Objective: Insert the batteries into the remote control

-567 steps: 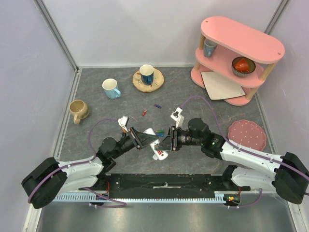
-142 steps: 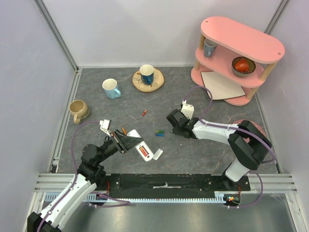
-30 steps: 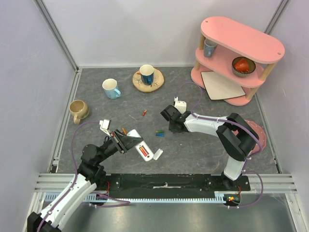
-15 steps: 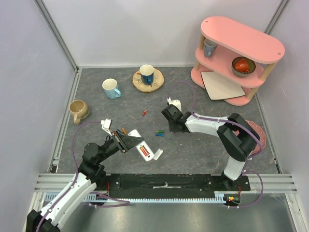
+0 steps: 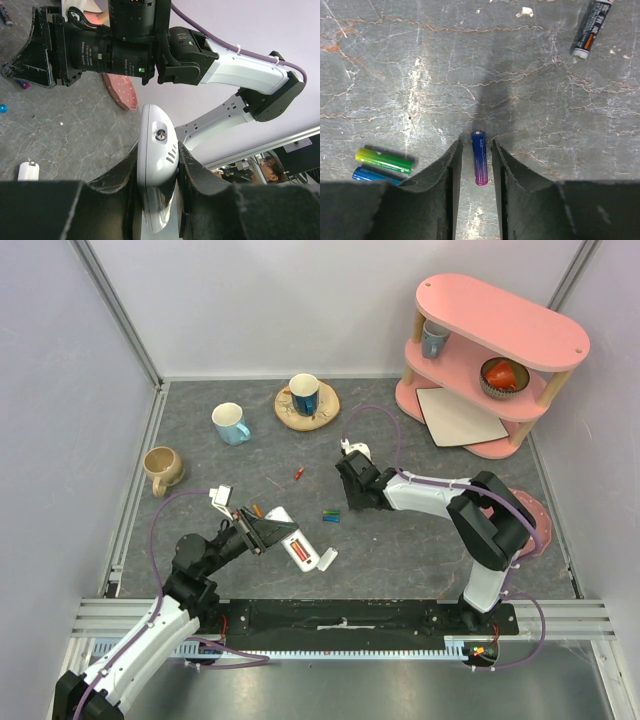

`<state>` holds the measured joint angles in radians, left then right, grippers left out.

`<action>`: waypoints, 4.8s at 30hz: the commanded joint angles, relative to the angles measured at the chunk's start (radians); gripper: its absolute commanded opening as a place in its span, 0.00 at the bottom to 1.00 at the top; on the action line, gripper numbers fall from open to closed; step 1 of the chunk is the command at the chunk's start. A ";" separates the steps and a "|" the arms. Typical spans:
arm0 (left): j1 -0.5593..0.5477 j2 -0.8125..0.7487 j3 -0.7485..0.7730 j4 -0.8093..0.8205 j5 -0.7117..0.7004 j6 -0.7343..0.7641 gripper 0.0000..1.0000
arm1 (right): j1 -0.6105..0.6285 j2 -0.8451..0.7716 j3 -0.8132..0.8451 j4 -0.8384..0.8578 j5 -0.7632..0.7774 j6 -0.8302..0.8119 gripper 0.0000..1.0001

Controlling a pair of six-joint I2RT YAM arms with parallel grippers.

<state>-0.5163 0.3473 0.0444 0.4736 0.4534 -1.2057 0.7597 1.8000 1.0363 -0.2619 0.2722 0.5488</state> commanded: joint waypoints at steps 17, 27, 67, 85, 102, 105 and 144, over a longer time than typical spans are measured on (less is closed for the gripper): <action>0.005 -0.004 -0.170 0.063 0.005 0.031 0.02 | -0.023 0.130 0.030 -0.223 -0.111 -0.072 0.34; 0.004 0.002 -0.169 0.063 0.004 0.031 0.02 | -0.037 0.122 0.011 -0.203 -0.130 -0.070 0.00; -0.016 0.707 -0.028 0.711 0.041 -0.028 0.02 | 0.555 -0.763 -0.220 0.289 0.254 -0.135 0.00; -0.017 0.673 -0.005 0.600 0.028 -0.086 0.02 | 0.639 -0.625 -0.220 0.395 0.427 -0.196 0.00; -0.019 0.680 0.017 0.603 0.010 -0.121 0.02 | 0.671 -0.561 -0.231 0.391 0.426 -0.156 0.00; -0.019 0.662 0.018 0.594 0.011 -0.117 0.02 | 0.671 -0.553 -0.232 0.389 0.421 -0.145 0.00; -0.019 0.624 0.055 0.557 -0.002 -0.089 0.02 | 0.675 -0.513 -0.213 0.196 0.344 -0.018 0.06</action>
<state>-0.5365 0.9916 0.0479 0.9539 0.4728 -1.2968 1.4292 1.2800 0.7990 0.0120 0.6319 0.4915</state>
